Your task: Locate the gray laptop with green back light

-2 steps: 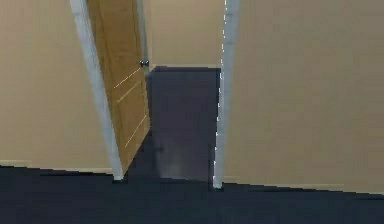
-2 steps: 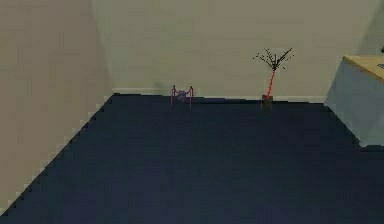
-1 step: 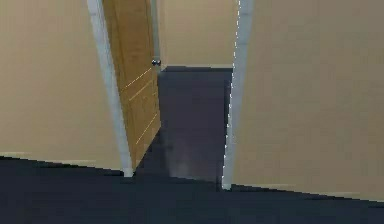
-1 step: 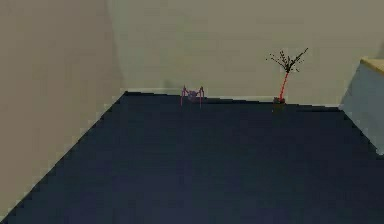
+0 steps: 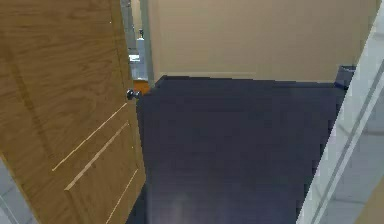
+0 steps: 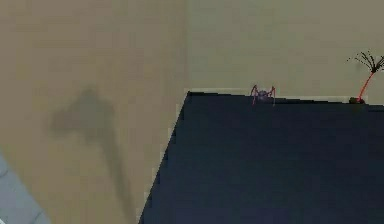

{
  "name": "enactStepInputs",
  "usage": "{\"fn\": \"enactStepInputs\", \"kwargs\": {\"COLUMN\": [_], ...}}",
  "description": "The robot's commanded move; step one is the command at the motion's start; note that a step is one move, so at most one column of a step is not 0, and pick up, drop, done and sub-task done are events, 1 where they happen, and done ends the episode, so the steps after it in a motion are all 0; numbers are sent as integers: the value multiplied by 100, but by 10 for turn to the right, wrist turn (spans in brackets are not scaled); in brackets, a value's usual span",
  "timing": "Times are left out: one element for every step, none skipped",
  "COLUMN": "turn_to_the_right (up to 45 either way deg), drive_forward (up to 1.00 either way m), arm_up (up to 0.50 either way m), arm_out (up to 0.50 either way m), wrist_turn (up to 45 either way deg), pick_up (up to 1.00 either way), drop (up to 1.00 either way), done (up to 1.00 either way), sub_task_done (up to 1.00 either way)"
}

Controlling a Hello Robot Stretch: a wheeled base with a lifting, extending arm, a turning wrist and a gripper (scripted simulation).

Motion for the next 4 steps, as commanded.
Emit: {"fn": "enactStepInputs", "kwargs": {"turn_to_the_right": [-120,0,180,0], "drive_forward": [0,10,0,100], "arm_up": [0,0,0,0], "arm_out": [0,0,0,0], "wrist_turn": [0,0,0,0], "pick_up": [0,0,0,0], "drop": [0,0,0,0], "done": [0,0,0,0], "sub_task_done": [0,0,0,0]}}
